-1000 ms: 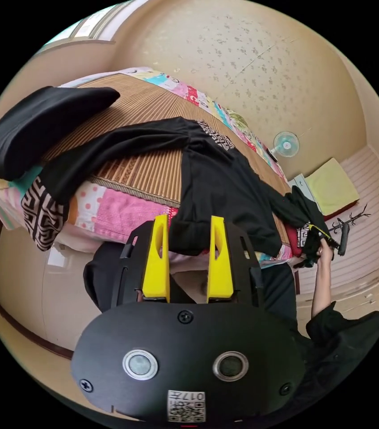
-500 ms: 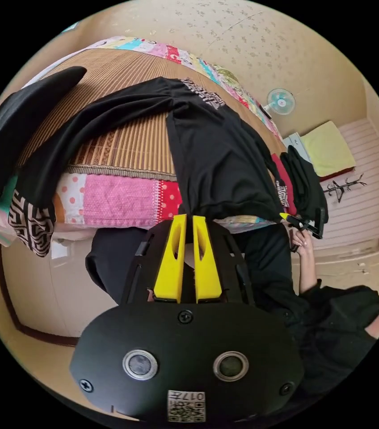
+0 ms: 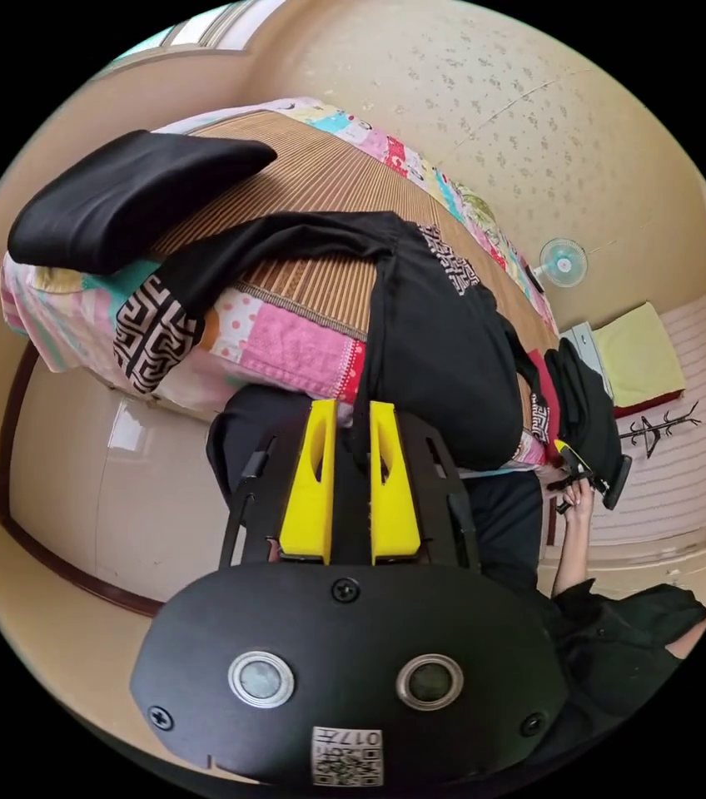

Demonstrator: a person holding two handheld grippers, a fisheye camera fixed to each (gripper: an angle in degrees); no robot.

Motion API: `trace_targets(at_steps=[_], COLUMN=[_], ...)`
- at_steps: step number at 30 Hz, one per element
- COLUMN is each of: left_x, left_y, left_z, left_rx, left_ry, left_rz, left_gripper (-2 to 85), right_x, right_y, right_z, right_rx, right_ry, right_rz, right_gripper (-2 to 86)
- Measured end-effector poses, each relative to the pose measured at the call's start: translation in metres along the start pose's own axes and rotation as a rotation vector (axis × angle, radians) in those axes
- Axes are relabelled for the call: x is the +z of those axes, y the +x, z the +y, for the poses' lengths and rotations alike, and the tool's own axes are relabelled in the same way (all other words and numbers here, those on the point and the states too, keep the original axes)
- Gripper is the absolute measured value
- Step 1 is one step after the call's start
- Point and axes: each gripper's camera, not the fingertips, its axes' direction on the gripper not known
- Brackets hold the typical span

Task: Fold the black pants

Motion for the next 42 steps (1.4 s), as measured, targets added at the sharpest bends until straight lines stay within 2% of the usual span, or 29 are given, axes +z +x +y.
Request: trace_targets(at_steps=[5, 7, 8, 11, 13, 15, 19, 22, 25, 26, 28, 29, 31, 36, 39, 42], left_x=[0.015, 0.016, 0.015, 0.016, 0.021, 0.029, 0.048, 0.056, 0.065, 0.07, 0.078, 0.083, 0.085, 0.088, 0.103, 0.11], left_y=[0.023, 0.024, 0.023, 0.018, 0.015, 0.011, 0.009, 0.015, 0.023, 0.027, 0.031, 0.033, 0.033, 0.026, 0.014, -0.009], left_z=[-0.012, -0.01, -0.008, -0.003, -0.001, -0.001, -0.003, -0.006, -0.007, -0.006, -0.005, -0.005, -0.008, -0.033, -0.036, -0.028], left_rx=[0.091, 0.103, 0.113, 0.154, 0.177, 0.193, 0.227, 0.266, 0.311, 0.334, 0.36, 0.373, 0.389, 0.423, 0.442, 0.417], left_ry=[-0.036, -0.039, -0.034, -0.037, -0.046, -0.062, -0.09, -0.103, -0.118, -0.134, -0.158, -0.166, -0.163, -0.079, 0.001, 0.069], left_rz=[0.074, 0.09, 0.098, 0.14, 0.172, 0.213, 0.319, 0.342, 0.398, 0.418, 0.422, 0.419, 0.426, 0.37, 0.284, 0.318], left_gripper=[6.9, 6.9, 6.9, 7.3, 7.7, 8.4, 9.6, 9.7, 9.7, 9.7, 9.9, 10.0, 10.0, 11.6, 12.7, 11.7], right_x=[0.062, 0.047, 0.024, -0.064, -0.108, -0.146, -0.15, -0.163, -0.199, -0.207, -0.209, -0.204, -0.201, -0.22, -0.215, -0.189], right_y=[0.006, 0.007, 0.011, 0.035, 0.06, 0.1, 0.172, 0.194, 0.181, 0.182, 0.196, 0.209, 0.217, 0.183, 0.139, 0.071], right_z=[-0.033, -0.043, -0.049, -0.052, -0.047, -0.03, 0.001, 0.013, 0.019, 0.021, 0.024, 0.024, 0.02, -0.062, -0.147, -0.237], right_rx=[-0.037, -0.051, -0.043, -0.024, -0.014, 0.03, 0.291, 0.288, 0.097, 0.067, 0.157, 0.27, 0.314, 0.153, 0.051, -0.099], right_ry=[-0.18, -0.209, -0.18, 0.057, 0.164, 0.244, 0.175, 0.174, 0.337, 0.368, 0.34, 0.281, 0.244, 0.35, 0.335, 0.276], right_rz=[0.073, -0.038, -0.166, -0.528, -0.633, -0.596, -0.384, -0.531, -0.669, -0.674, -0.594, -0.515, -0.478, -0.613, -0.69, -0.74], right_gripper=[8.0, 4.8, 4.0, 3.1, 2.9, 2.7, 2.6, 2.7, 2.8, 2.8, 2.9, 2.9, 2.9, 3.0, 3.1, 3.3])
